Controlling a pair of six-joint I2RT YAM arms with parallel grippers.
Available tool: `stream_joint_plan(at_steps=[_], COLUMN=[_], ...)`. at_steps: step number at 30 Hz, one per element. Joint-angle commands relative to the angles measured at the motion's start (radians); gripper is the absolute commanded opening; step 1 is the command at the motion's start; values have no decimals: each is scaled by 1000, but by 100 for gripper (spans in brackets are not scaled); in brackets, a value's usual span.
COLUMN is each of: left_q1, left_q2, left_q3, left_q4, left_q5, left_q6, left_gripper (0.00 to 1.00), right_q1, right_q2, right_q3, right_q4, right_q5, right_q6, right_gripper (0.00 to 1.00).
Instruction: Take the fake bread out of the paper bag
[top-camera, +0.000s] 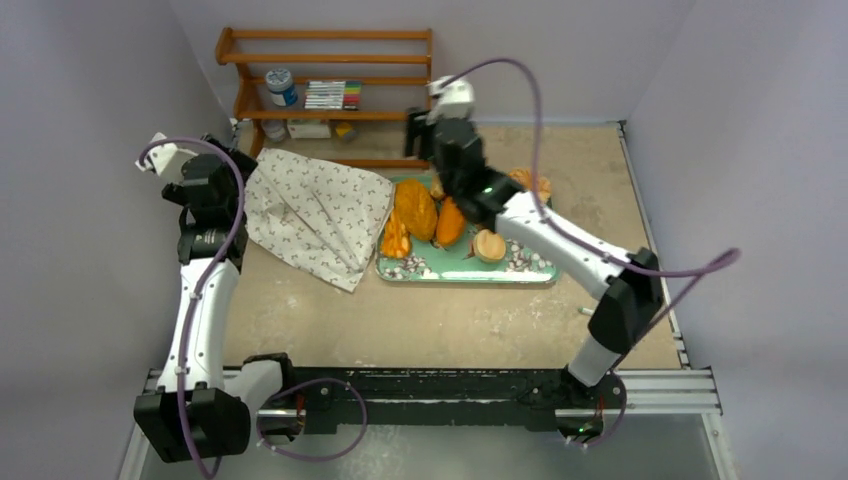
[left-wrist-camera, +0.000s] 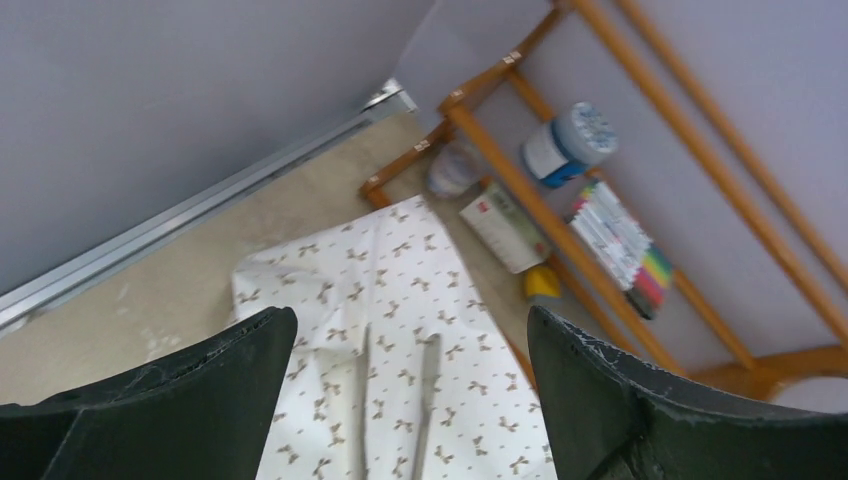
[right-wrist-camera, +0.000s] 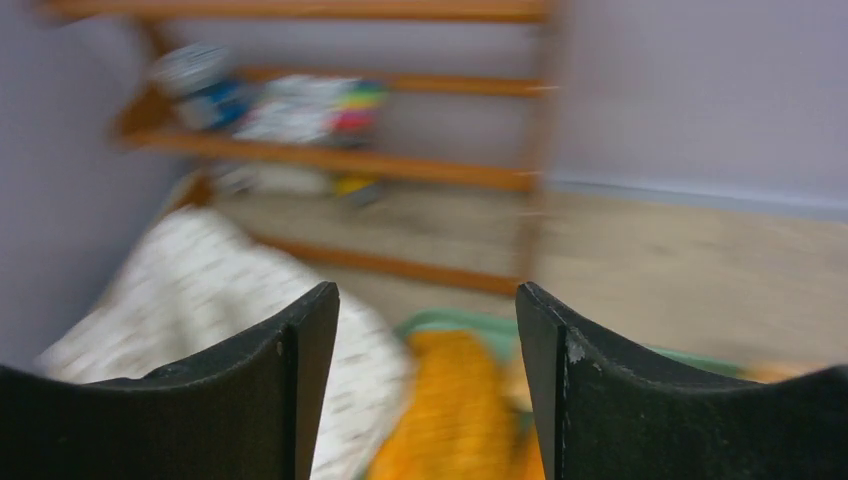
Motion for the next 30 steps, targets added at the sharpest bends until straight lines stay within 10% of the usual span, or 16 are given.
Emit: stream_joint_plan(at_steps=[1,9,21,30], left_q1=[-24,-127,-179,-179], left_q2=[10,-64,-187,-183], left_q3=[45,-133,-376,-384], left_q4=[221,432,580,584], left_q5=[142,8,-65,-71], left_q6=[82,305,388,379], left_gripper=[86,86,87,88], right_q1=[-259,-537,-546,-546], right_q2=[-157,-432,-432,-544], right_q3=[-143,-490,-524,-642], right_q4=[-82,-43,-327,-166], right_q5=[173,261,397,417], right_q6=[14,114,397,306], right_gripper=[70,98,100,98])
